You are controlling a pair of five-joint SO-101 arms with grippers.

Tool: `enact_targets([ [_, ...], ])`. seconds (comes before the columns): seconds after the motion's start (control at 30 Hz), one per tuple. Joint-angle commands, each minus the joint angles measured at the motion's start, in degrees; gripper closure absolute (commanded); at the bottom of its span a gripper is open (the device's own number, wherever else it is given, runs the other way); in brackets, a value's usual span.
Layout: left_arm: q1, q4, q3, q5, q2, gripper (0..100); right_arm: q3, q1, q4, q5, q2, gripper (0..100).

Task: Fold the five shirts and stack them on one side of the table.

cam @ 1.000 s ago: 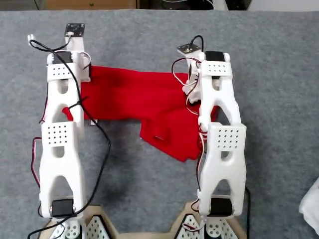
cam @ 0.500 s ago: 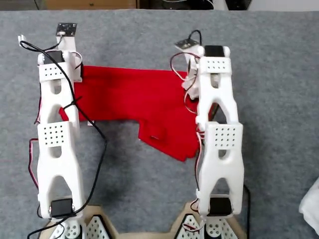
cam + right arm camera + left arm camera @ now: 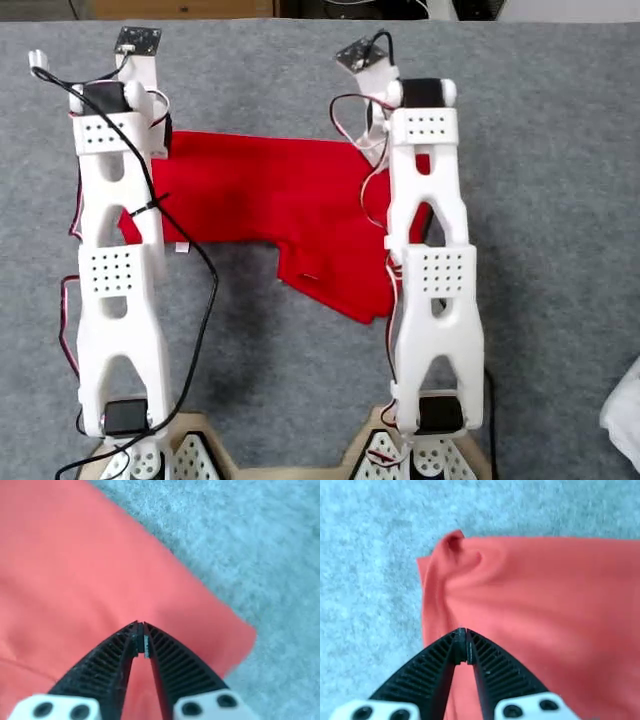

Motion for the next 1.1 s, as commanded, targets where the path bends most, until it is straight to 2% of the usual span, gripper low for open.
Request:
enact_targets([
  [0.0, 1.6, 0.9, 13.4, 0.9, -7.8, 98, -2.5, 1.8, -2.5, 0.7, 0.7, 99.2],
  [0.23, 2.0, -0.4, 37.4, 3.4, -19.2, 98, -2.5, 4.1, -5.0, 0.7, 2.3, 99.2],
  [0.63, -0.7, -20.1, 70.7, 3.4, -31.3, 98, -2.0, 5.8, -12.0, 0.6, 5.4, 99.2],
  [0.77, -1.6, -24.6, 73.6, 3.3, -33.8, 98, -2.5, 7.0, -13.6, 1.7, 9.5, 99.2],
  [1.07, -8.4, -33.1, 66.1, -0.4, -32.2, 98, -2.6, 9.9, -13.3, 3.1, 8.9, 99.2],
])
